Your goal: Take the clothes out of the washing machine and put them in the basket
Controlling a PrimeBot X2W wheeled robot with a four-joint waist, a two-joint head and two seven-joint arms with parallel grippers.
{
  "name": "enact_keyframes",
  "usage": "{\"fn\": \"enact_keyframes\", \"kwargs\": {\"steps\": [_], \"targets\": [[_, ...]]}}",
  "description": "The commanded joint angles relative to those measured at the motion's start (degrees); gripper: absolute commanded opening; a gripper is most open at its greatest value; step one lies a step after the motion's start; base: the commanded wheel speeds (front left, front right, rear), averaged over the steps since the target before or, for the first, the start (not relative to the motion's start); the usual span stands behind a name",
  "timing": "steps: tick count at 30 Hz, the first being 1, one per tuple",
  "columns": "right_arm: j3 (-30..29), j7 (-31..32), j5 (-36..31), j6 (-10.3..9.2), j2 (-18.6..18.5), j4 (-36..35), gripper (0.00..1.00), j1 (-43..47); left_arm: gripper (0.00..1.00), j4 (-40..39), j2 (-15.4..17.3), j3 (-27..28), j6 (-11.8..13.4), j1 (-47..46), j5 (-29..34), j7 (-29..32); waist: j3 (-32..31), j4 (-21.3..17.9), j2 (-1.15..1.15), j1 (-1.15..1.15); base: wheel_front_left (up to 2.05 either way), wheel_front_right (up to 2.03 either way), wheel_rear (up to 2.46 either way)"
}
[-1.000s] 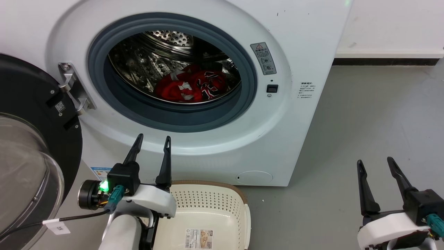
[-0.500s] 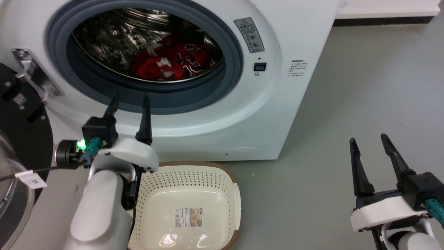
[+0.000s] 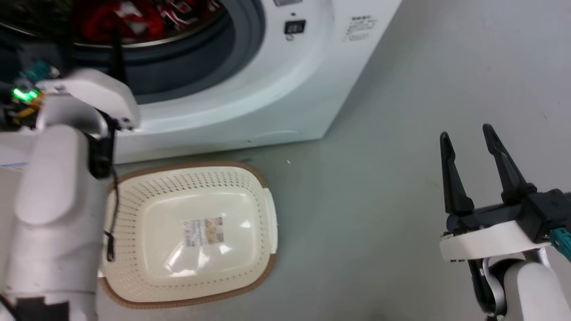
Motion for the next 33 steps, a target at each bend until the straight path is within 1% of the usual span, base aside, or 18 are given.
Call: {"fn": "enact_keyframes", "kwargs": {"steps": [1, 2, 4, 11, 15, 16, 20, 23, 24, 29, 33], "targets": [[0.2, -0.4, 0.5, -0.05, 0.1, 0.0, 1.0, -1.1, 1.0, 0.4, 0.7, 0.2, -0.1, -0.9, -0.1, 0.2, 3.9, -3.6, 0.0, -0.01, 0.0, 0.0, 0.0], [0.8, -1.3, 1.2, -0.05, 0.1, 0.6, 1.0, -2.2, 1.0, 1.9, 2.9, 0.7, -0.1, -4.3, 0.2, 2.1, 6.2, -5.5, 0.0, -0.01, 0.0, 0.0, 0.0], [1.1, -1.8, 1.7, -0.05, 0.1, 1.0, 1.0, -2.9, 1.0, 2.5, 4.9, 1.1, -0.1, -6.5, 0.5, 3.6, 7.7, -6.7, 0.0, -0.01, 0.0, 0.0, 0.0], [3.0, -3.4, 3.6, -0.06, 0.1, 3.0, 1.0, -4.5, 1.0, 3.9, 11.8, 1.0, -1.2, -14.5, 1.7, 9.8, 11.9, -9.9, 0.0, -0.01, 0.0, 0.0, 0.0], [4.3, -4.1, 4.7, -0.06, 0.1, 3.9, 1.0, -5.6, 1.0, 4.1, 15.1, -0.4, -2.6, -19.0, 3.3, 14.5, 13.8, -11.4, 0.0, -0.01, 0.0, 0.0, 0.0], [5.2, -4.5, 5.2, -0.06, 0.1, 4.6, 1.0, -6.4, 1.0, 4.0, 17.4, -1.8, -3.8, -21.9, 4.5, 18.6, 15.0, -12.3, 0.0, -0.01, 0.0, 0.0, 0.0], [6.3, -4.7, 6.0, -0.06, 0.1, 5.1, 1.0, -7.4, 1.0, 3.7, 20.5, -4.4, -5.5, -25.6, 6.1, 25.4, 16.4, -13.5, 0.0, -0.01, 0.0, 0.0, 0.0], [7.0, -4.8, 6.6, -0.06, 0.1, 5.4, 1.0, -7.7, 1.0, 3.2, 23.0, -6.8, -6.6, -28.3, 7.5, 32.3, 17.7, -14.2, 0.0, -0.01, 0.0, 0.0, 0.0], [7.6, -4.8, 7.0, -0.06, 0.1, 5.6, 1.0, -8.4, 1.0, 1.8, 24.8, -8.6, -7.1, -30.8, 8.1, 38.6, 19.2, -15.0, 0.0, -0.01, 0.0, 0.0, 0.0], [8.6, -4.9, 8.0, -0.06, 0.1, 5.4, 1.0, -9.0, 1.0, -0.3, 27.5, -10.9, -7.4, -33.5, 7.3, 49.2, 21.1, -16.3, 0.0, -0.01, 0.0, 0.0, 0.0], [9.4, -4.9, 8.9, -0.06, 0.1, 5.2, 1.0, -9.5, 1.0, -1.5, 29.7, -11.0, -7.5, -33.0, 5.8, 57.1, 22.1, -17.3, 0.0, -0.01, 0.0, 0.0, 0.0]]}}
